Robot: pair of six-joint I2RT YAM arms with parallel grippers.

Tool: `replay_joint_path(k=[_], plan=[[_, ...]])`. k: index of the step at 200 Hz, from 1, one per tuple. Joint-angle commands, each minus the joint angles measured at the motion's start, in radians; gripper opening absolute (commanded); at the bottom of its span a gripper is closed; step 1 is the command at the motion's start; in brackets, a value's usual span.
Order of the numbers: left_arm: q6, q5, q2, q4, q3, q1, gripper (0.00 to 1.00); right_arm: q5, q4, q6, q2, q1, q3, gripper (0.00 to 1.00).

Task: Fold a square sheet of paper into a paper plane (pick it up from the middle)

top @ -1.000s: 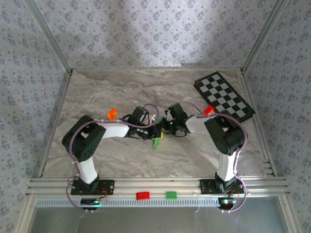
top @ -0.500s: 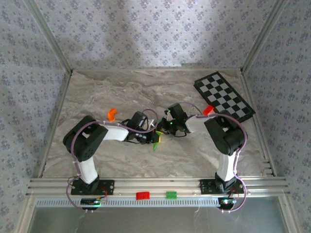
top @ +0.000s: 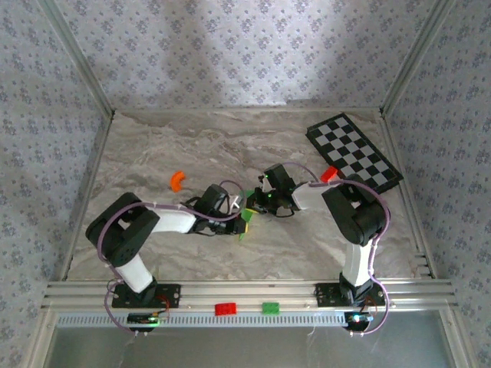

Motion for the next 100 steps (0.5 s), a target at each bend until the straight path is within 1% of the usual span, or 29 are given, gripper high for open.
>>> replay_joint_path(k=[1,40,68,100], plan=[[0.043,-0.008,-0.042,-0.213,-0.051,-0.031,0.02,0.101,-0.135,-0.015,0.053,-0.004,-0.031,0.08],[0.043,-0.052,-0.137,-0.250,-0.135,-0.032,0.01,0.101,-0.128,-0.010,0.058,0.004,-0.029,0.08],[0.060,-0.038,-0.182,-0.280,-0.148,-0.035,0.01,0.096,-0.124,-0.008,0.065,0.007,-0.026,0.08],[0.046,-0.052,-0.311,-0.288,-0.169,-0.033,0.00,0.096,-0.125,-0.002,0.063,0.010,-0.026,0.07]])
